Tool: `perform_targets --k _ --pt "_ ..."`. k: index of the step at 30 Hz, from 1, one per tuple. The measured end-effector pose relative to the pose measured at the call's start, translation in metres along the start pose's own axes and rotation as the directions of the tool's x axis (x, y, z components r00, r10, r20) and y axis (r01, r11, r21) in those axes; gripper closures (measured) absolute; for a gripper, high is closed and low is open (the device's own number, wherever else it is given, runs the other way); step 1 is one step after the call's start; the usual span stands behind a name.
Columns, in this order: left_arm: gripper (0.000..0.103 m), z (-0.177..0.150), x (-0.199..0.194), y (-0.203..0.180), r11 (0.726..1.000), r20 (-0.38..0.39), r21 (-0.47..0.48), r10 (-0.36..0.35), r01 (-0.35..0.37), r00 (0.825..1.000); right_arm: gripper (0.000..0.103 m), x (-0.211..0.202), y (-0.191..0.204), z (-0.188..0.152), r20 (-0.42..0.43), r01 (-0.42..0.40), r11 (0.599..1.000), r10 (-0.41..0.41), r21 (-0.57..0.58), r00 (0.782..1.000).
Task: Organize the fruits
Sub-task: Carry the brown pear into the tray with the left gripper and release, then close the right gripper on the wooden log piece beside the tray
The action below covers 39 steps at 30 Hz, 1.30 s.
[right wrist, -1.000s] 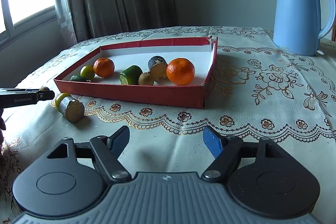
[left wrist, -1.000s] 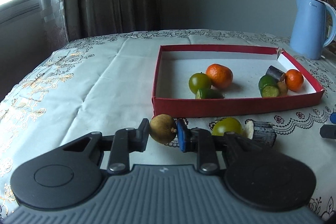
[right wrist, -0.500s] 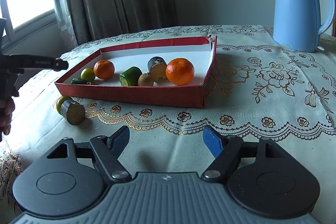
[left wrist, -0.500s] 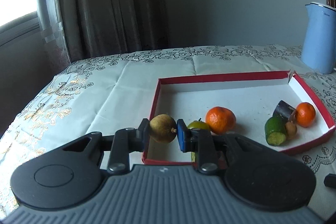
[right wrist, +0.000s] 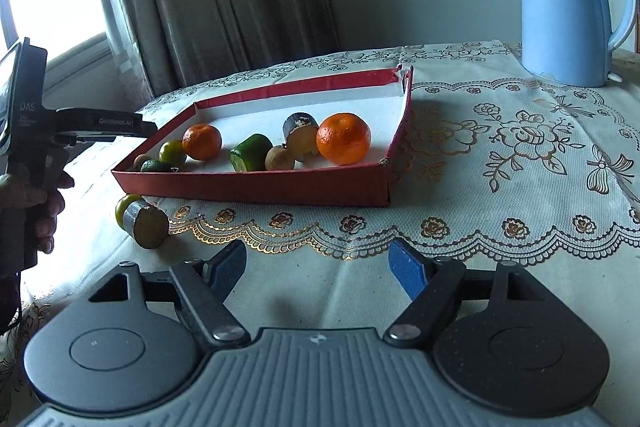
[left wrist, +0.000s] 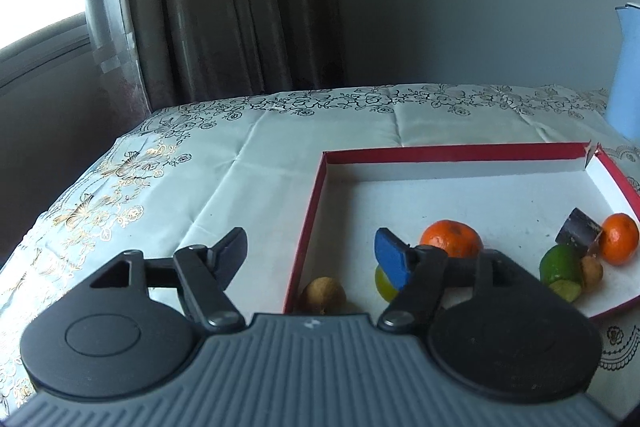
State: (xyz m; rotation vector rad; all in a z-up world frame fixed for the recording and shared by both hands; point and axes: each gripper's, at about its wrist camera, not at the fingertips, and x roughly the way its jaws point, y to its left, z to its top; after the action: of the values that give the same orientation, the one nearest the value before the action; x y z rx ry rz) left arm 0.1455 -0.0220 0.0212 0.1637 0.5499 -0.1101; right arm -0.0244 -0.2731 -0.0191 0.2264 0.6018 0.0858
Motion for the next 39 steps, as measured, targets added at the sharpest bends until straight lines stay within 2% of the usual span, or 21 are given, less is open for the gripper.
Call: perform_targets --k 1,3,5,13,16,18,20,22,25,30,33,39 --pt "0.027 -0.003 -0.004 0.002 1.000 0.004 -0.006 -0.002 0.002 1.000 0.024 0.000 -0.001 0.000 0.000 -0.002 1.000 0.002 0.002 1.000" --pt "0.011 -0.011 -0.016 0.009 1.000 0.016 -0.019 -0.005 0.006 1.000 0.024 0.000 -0.001 0.000 0.001 -0.003 1.000 0.003 0.004 1.000" --pt "0.000 -0.024 -0.030 0.018 0.999 0.024 -0.044 0.000 0.001 1.000 0.024 0.000 -0.001 0.000 0.000 -0.002 1.000 0.002 0.002 1.000" --pt "0.000 -0.080 -0.058 0.048 0.997 -0.025 -0.044 0.064 -0.065 0.998 0.024 -0.004 0.005 -0.001 0.028 -0.024 0.999 0.025 -0.036 0.999" --pt "0.000 -0.085 -0.057 0.058 0.994 -0.029 -0.092 0.054 -0.057 0.998 0.024 -0.007 0.015 -0.001 0.034 -0.083 0.993 0.086 -0.086 0.996" --pt "0.000 -0.086 -0.057 0.060 0.993 -0.030 -0.102 0.055 -0.058 0.998 0.024 -0.006 0.028 0.000 0.009 -0.144 0.980 0.147 -0.136 0.989" --pt "0.000 -0.086 -0.059 0.058 0.995 -0.016 -0.085 0.047 -0.048 0.999 0.024 -0.005 0.044 0.003 -0.014 -0.196 0.955 0.198 -0.223 0.980" --pt "0.000 -0.088 -0.061 0.054 0.997 0.002 -0.068 0.039 -0.039 0.999 0.024 -0.003 0.061 0.008 -0.016 -0.210 0.921 0.217 -0.329 0.976" --pt "0.000 -0.088 -0.063 0.050 0.998 0.024 -0.049 0.036 -0.035 0.999 0.024 0.003 0.080 0.018 -0.057 -0.288 0.841 0.295 -0.457 0.954" --pt "0.000 -0.088 -0.064 0.054 0.997 0.030 -0.075 0.025 -0.023 0.999 0.025 0.022 0.104 0.031 -0.147 -0.380 0.741 0.362 -0.553 0.921" --pt "0.000 -0.088 -0.062 0.058 0.995 0.017 -0.101 0.011 -0.009 1.000 0.025 0.036 0.112 0.032 -0.177 -0.388 0.714 0.354 -0.582 0.918" --pt "0.000 -0.088 -0.061 0.060 0.994 0.012 -0.109 0.002 -0.001 1.000 0.026 0.050 0.115 0.031 -0.202 -0.406 0.692 0.361 -0.596 0.911"
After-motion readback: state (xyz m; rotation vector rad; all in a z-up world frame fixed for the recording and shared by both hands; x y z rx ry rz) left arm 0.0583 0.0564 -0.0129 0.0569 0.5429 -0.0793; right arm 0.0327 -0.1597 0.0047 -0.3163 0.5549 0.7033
